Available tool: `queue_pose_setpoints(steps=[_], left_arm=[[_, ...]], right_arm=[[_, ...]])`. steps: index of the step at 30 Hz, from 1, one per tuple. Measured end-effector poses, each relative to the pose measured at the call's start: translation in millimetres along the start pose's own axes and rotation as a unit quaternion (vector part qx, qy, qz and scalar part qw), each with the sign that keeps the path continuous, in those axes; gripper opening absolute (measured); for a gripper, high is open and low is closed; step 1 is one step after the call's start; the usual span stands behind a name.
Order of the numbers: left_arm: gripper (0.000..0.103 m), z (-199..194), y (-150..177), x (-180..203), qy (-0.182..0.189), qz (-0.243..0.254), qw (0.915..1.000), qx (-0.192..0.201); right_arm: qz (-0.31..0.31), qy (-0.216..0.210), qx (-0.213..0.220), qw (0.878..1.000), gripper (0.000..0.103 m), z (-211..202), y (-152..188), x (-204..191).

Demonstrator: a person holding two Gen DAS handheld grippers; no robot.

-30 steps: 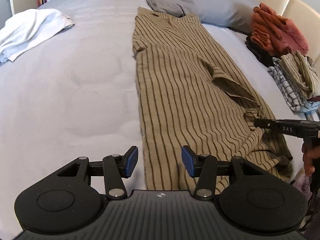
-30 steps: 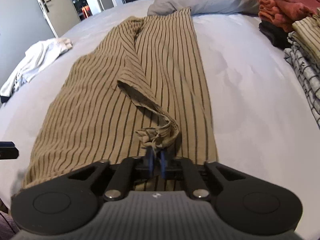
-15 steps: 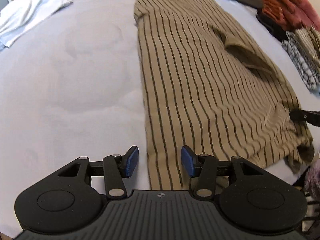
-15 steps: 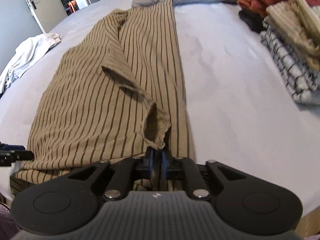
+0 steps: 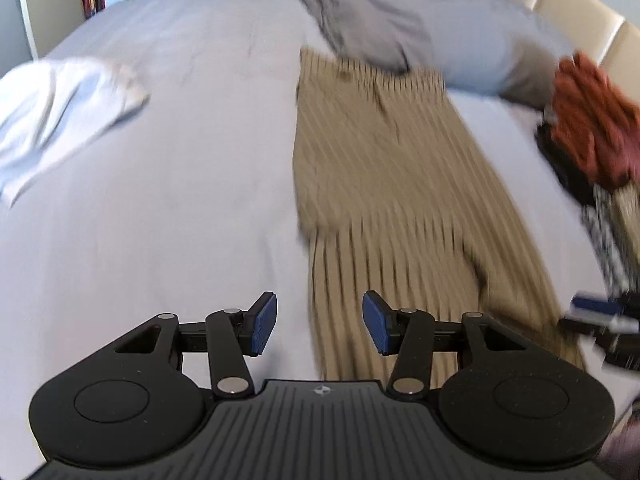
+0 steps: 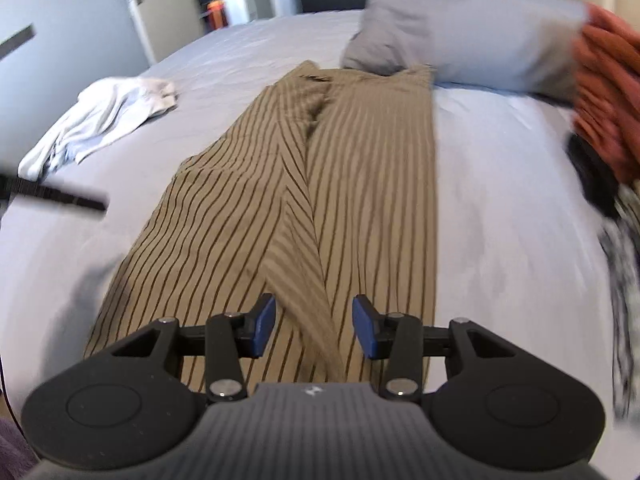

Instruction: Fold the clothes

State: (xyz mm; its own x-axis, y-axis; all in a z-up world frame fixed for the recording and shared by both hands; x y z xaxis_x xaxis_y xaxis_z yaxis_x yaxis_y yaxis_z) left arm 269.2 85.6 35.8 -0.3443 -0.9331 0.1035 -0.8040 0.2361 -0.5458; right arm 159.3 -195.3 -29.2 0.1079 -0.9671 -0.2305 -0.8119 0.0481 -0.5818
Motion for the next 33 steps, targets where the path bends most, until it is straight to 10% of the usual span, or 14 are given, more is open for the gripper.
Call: queue_pose_setpoints(steps=[14,22,29,33], left_arm=[[0.046,136.9,-169.1,-26.1,-0.042,-0.006,0.9964,0.074],[0.045,214.5,-216.9,-23.8,-0.059,0.060,0.9960,0.031],[0.004,240.8,-218.3,-6.1,-0.062,0.109,0.9919,-0.022],[0.000,241.3,-216.0,0.5,-0.070,0.114,0.9904,-0.033]], right_arm=[[-0.098,-0.018,-0.039,0.994,0.053,105.2,-93.4,37.5],[-0.071,-0.060,-0.019,0.995,0.056,154.1,-122.7,62.5],[-0.071,-0.061,-0.001,0.996,0.056,170.0,-133.4,70.8],[-0.067,-0.061,0.005,0.996,0.056,170.5,-134.5,72.0]])
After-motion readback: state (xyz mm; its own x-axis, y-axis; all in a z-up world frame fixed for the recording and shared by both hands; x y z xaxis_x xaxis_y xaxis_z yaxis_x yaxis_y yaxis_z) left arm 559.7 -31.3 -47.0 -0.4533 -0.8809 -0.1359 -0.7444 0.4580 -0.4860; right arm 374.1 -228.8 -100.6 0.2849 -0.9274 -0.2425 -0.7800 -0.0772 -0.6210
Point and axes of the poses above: each gripper's, at about its wrist camera, not at the fingertips, and z roughly the way its jaws point, x to its right, y to its underside, the point moved 3 cm from there along z, roughly the way its jaws point, and after that the axes turned 5 degrees about z, right-handed, at the moved point
